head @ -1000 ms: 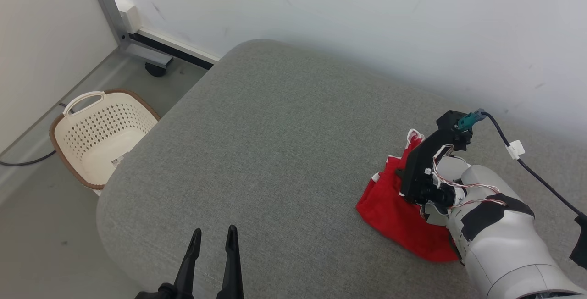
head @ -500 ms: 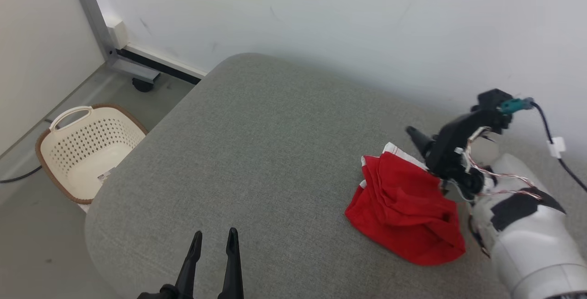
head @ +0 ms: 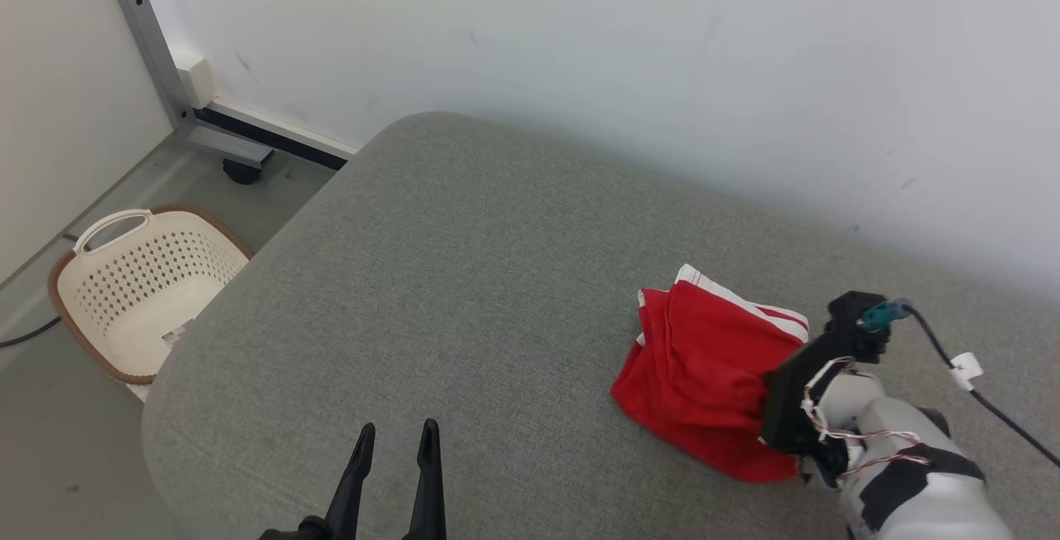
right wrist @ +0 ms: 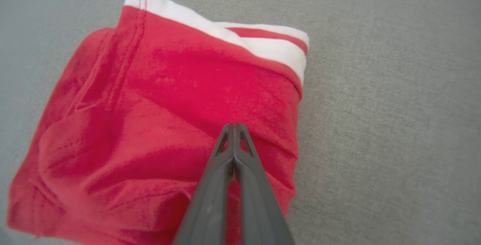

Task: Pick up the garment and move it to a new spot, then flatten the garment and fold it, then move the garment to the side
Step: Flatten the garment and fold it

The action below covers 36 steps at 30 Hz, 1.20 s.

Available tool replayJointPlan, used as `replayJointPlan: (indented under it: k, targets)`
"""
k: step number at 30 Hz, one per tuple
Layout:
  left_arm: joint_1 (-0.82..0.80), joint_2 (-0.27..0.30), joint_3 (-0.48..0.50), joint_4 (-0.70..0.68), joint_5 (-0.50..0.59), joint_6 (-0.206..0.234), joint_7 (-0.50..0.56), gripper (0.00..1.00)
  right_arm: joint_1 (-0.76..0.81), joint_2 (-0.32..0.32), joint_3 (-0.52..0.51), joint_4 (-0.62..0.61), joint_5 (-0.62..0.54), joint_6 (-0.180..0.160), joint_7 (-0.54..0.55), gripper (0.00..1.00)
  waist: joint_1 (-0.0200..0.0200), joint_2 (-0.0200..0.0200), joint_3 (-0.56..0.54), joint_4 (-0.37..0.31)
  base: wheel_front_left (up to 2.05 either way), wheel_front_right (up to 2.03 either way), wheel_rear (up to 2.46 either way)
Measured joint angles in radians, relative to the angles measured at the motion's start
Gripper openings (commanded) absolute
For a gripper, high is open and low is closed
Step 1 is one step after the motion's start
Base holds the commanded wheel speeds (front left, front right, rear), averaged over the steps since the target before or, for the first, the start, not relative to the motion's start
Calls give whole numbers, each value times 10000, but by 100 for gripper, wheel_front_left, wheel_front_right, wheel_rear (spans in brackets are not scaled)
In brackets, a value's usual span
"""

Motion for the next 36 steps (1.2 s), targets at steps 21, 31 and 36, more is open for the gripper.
replayJointPlan:
  k: [21,31,36]
  targets:
    - [23,0,196,-184,10,88,0,100,993,1020,3689,-2470,2422,0,1108,0,0,-1,220,204,0,0,0]
    - [58,-2,253,-100,107,50,0,100,-278,1028,3620,-2527,4289,-2,341,100,-1,-1,-65,1,0,0,0]
    - [148,0,362,-81,178,33,0,100,-1414,886,2895,-481,3662,0,142,100,0,-1,-256,-175,0,0,0]
